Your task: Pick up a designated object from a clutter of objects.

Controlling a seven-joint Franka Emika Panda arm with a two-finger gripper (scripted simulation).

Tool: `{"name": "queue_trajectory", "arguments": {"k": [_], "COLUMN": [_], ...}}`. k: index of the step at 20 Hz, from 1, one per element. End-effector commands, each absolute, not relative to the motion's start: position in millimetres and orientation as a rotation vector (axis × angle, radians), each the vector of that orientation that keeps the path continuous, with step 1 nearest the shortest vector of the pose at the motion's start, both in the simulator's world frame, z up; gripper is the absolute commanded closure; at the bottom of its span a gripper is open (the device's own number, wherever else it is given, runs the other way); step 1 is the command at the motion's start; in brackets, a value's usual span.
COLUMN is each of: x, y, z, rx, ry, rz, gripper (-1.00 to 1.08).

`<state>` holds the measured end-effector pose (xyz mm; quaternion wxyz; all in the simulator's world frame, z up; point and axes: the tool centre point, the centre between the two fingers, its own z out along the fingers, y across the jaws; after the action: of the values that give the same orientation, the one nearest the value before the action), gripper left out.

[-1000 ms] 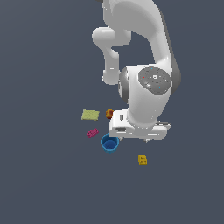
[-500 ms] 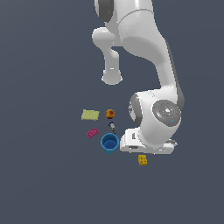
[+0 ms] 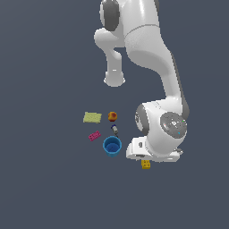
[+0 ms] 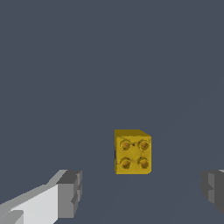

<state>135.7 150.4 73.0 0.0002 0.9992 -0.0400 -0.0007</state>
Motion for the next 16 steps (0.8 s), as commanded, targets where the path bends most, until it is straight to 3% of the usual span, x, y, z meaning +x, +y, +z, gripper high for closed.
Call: {"name": "queue_trajectory", "arguments": {"k": [1, 16], "x": [136, 135], "y": [150, 151], "z": [73, 22], "rx": [3.139, 3.139], "ry": [-0.126, -0.127], "rz": [-0.002, 0.0], "gripper": [-0.92, -0.92]}}
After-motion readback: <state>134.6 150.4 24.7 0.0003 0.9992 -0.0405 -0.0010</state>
